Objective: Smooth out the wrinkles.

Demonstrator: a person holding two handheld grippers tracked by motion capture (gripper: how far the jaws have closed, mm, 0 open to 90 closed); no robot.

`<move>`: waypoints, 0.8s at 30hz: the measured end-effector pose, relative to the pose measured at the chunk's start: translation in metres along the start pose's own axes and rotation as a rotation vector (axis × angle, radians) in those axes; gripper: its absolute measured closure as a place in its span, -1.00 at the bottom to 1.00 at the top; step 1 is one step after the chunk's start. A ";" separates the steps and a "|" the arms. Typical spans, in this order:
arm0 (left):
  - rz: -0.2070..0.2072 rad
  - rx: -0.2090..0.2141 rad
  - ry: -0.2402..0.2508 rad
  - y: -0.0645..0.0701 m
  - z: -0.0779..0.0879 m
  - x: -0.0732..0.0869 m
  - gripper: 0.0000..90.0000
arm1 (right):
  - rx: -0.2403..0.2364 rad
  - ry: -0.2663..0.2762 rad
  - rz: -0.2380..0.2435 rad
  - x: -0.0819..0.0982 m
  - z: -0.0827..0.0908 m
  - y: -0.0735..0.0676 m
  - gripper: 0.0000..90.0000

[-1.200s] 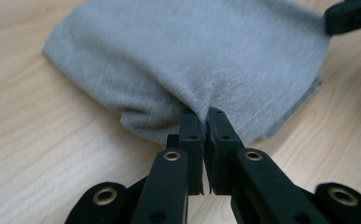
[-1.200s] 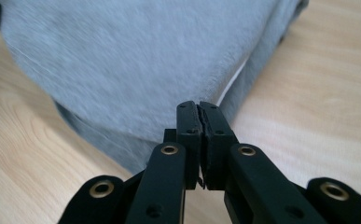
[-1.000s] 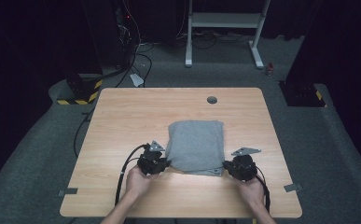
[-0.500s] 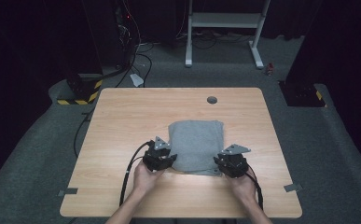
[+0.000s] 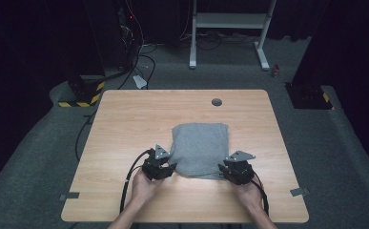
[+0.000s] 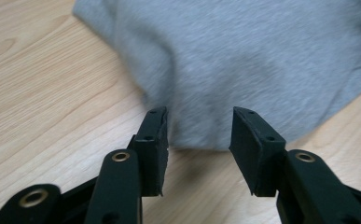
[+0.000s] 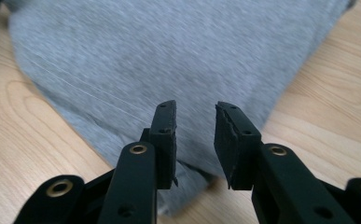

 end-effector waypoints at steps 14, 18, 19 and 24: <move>0.021 0.134 0.102 0.013 -0.006 -0.050 0.92 | -0.016 -0.040 -0.016 0.003 -0.017 0.004 0.51; 0.015 0.094 0.045 0.017 -0.033 -0.060 0.85 | -0.016 -0.043 -0.017 0.003 -0.019 0.004 0.52; 0.013 0.094 0.039 0.019 -0.039 -0.061 0.74 | -0.016 -0.042 -0.025 0.002 -0.020 0.005 0.52; -0.008 0.067 0.055 0.020 -0.036 -0.058 0.56 | -0.020 -0.043 -0.025 0.002 -0.020 0.005 0.52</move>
Point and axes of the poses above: each handheld gripper's, and its own axes: z roughly backward along the jaws, x roughly out of its underside, y roughly to its right, the point moved 4 cm from there along -z, roughly forward along the jaws, and after that the axes turned 9 degrees about -x, right-handed, at the moved point
